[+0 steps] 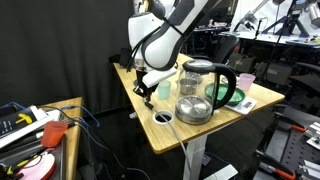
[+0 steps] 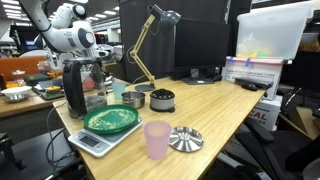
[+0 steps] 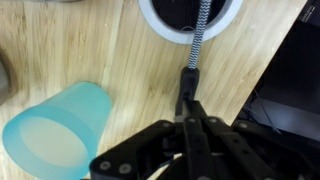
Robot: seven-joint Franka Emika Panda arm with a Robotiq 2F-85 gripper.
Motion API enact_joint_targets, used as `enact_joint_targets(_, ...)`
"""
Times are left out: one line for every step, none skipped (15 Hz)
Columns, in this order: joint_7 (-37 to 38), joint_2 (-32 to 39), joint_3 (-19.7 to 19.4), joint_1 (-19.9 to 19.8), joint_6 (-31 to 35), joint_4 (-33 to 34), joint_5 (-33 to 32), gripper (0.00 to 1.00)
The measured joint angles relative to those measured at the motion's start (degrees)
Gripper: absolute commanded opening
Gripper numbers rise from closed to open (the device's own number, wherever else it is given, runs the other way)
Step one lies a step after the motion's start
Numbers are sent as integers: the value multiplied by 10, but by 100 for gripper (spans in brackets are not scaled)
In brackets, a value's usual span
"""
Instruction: Turn the lamp on then off
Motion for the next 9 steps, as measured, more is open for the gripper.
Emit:
enact_joint_targets(0,-2,0,0,0,-2,0,0)
enact_joint_targets(0,-2,0,0,0,-3,0,0)
enact_joint_targets(0,-2,0,0,0,-4,0,0)
enact_joint_targets(0,-1,0,0,0,-5,0,0)
enact_joint_targets(0,0,0,0,0,-6,0,0)
enact_joint_targets(0,1,0,0,0,-7,0,0)
enact_joint_targets(0,2,0,0,0,-8,0,0)
enact_joint_targets(0,3,0,0,-1,-8,0,0)
enact_joint_targets(0,5,0,0,-1,-8,0,0)
